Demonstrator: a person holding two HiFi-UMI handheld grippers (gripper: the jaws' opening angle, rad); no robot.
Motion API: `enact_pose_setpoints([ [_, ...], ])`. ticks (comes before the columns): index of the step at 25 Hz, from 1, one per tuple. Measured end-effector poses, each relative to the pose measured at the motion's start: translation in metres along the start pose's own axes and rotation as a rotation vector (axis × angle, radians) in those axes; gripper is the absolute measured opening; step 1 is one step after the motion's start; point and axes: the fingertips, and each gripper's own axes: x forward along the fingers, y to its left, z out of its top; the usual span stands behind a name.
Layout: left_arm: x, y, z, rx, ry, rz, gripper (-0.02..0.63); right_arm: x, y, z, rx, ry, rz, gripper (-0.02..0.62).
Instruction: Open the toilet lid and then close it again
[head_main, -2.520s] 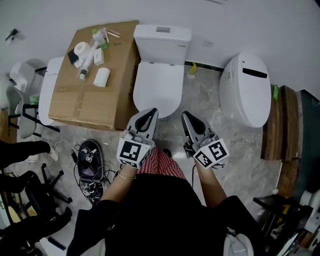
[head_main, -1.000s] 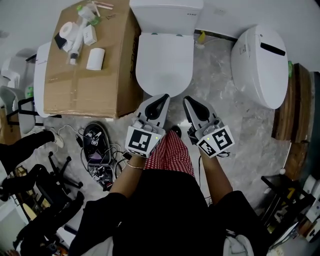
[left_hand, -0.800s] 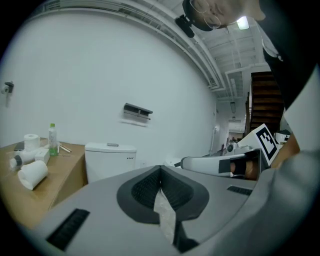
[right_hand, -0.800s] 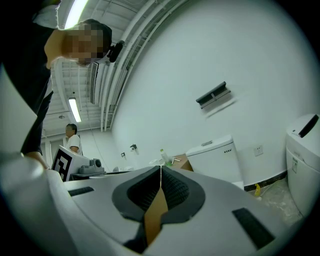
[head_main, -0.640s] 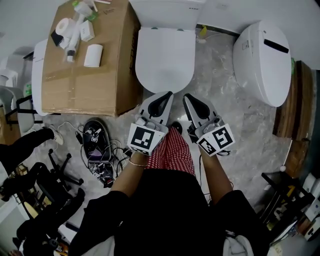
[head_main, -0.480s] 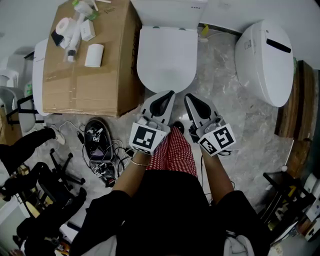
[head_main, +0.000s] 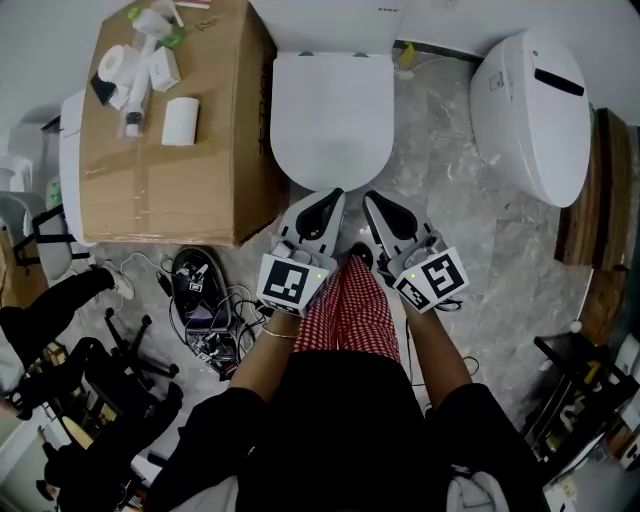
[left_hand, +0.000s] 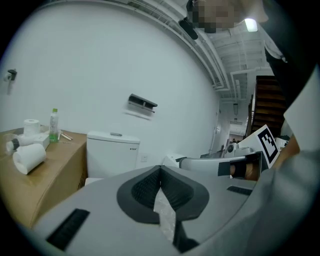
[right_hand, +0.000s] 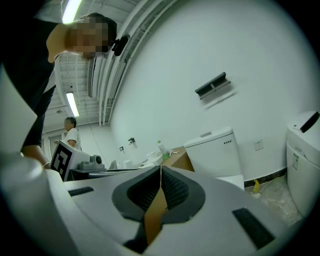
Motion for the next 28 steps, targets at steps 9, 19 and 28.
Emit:
enact_pose_setpoints([
  [9,0.004,0.019,-0.015,0.026,0.030,-0.001,0.003,0.014,-0.008,-0.012,-0.034,0.007,0.006,0.020],
  [19,0.017,0.021,-0.042,0.018,0.069,-0.031,0.003,0.020,-0.019,-0.037,-0.033,0.035,0.002,0.020],
  [28,0.020,0.031,-0.060,0.009,0.059,-0.015,0.003,0.021,-0.025,-0.057,-0.022,0.057,-0.010,0.020],
])
